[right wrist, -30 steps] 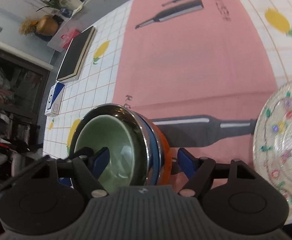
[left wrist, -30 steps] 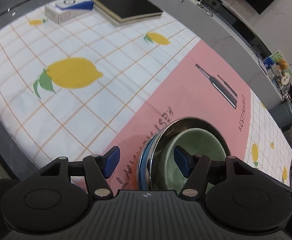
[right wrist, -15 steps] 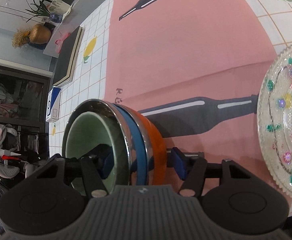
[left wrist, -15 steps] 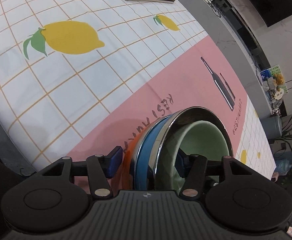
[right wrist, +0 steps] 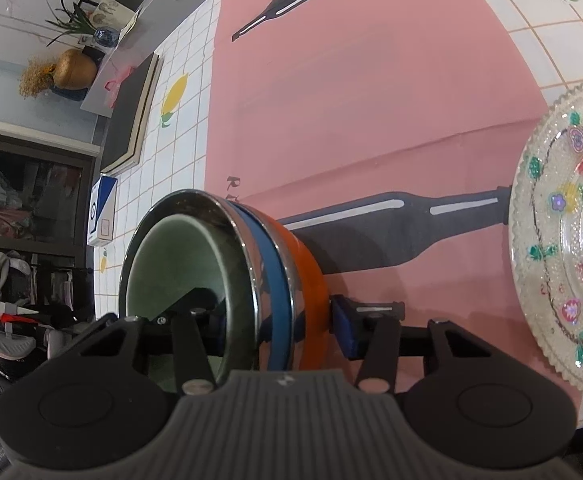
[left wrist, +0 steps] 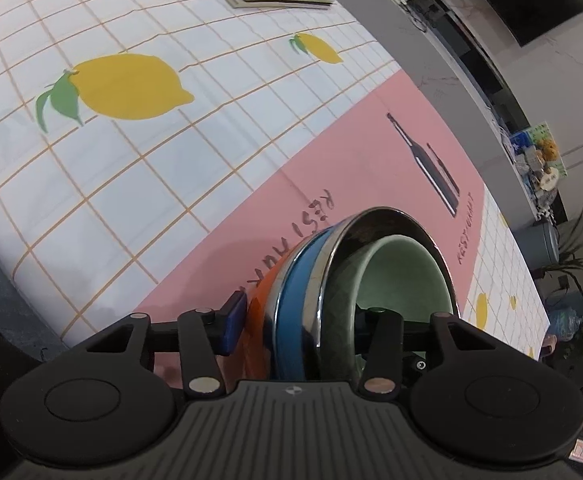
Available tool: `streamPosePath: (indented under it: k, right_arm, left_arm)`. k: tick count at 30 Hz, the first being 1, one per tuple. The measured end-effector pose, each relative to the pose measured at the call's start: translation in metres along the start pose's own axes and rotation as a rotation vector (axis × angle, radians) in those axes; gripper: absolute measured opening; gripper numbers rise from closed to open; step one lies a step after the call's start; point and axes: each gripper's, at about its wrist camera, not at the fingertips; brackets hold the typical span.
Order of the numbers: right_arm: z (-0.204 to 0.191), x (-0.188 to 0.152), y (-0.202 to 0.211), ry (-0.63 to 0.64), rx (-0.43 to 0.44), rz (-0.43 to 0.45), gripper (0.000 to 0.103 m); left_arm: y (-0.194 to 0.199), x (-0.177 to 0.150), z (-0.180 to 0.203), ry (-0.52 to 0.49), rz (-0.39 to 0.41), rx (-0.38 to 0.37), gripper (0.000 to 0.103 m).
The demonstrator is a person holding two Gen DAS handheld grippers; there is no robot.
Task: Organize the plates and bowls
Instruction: 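Lift the bowl stack and lower it onto the stacked plates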
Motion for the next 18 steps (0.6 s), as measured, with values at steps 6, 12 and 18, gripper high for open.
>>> streamPosePath:
  k: [6,12,18]
  right_arm:
    - [0.001,0.001,0.010,0.008,-0.006,0.018,0.048]
    - [0.005,0.003,0.034,0.022,-0.003,0.042,0.048]
    - [0.021,0.007,0.072,0.039,-0.010,0.075,0.048]
  left_arm:
    - [0.002,-0.004,0.007,-0.019,-0.007,-0.020,0.053]
    - [0.009,-0.013,0.024,-0.049,-0.007,-0.046,0.053]
    - [0.012,-0.034,0.053,-0.096,-0.022,-0.085,0.053]
Point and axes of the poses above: each gripper's, at about its wrist camera, not at the fingertips, and y roughly against the way its jaws point, z to its right, x to its top, and after that the axes turned 11 degrees about y, right-handed
